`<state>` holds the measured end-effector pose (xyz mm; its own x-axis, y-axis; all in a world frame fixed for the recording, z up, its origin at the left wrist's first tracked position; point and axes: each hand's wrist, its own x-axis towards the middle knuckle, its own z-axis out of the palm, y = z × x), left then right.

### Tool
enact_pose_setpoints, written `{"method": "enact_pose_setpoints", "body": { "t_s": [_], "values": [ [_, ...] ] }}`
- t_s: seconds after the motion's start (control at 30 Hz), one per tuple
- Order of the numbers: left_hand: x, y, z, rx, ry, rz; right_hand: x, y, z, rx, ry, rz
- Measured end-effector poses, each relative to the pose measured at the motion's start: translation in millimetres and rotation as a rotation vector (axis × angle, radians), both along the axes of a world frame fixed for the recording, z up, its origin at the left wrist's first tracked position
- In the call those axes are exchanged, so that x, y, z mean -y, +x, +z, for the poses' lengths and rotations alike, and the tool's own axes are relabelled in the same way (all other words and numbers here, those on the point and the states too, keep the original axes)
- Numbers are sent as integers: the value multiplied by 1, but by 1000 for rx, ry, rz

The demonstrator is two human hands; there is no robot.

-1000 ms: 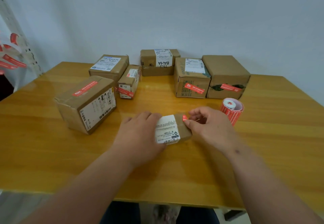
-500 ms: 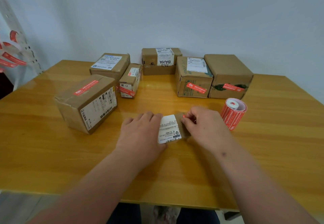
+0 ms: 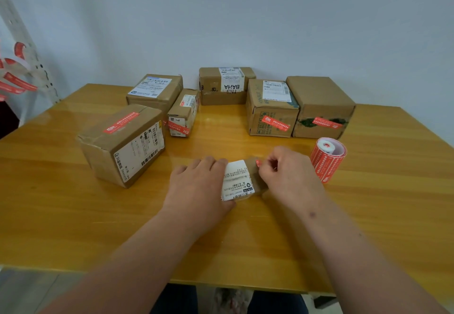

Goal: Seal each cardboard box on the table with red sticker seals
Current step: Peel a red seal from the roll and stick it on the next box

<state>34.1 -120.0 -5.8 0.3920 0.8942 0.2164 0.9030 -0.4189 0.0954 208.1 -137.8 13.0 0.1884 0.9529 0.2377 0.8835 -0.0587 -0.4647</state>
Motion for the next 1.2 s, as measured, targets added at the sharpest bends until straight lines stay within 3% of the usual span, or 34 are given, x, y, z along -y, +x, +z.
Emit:
{"method": "enact_pose_setpoints", "body": {
  "t_s": [0.13,0.37,0.47,0.8,1.0,1.2],
  "values": [
    [1,0,0,-3,7,4,2,-2,-3,-116,-28,15],
    [1,0,0,-6,1,14,2,-12,-3,221,23,67],
    [2,0,0,-6,4,14,2,-13,-3,236,-1,60],
    [2,-6,1,55,-35,12,-4,-6,1,-302,-102,-121],
    [-1,-14,3,225,-65,22,-8,-8,18,-483,-4,-130],
    [-3,-20,5,413,-66,19,-8,-11,40,-510,66,-66]
  ]
}}
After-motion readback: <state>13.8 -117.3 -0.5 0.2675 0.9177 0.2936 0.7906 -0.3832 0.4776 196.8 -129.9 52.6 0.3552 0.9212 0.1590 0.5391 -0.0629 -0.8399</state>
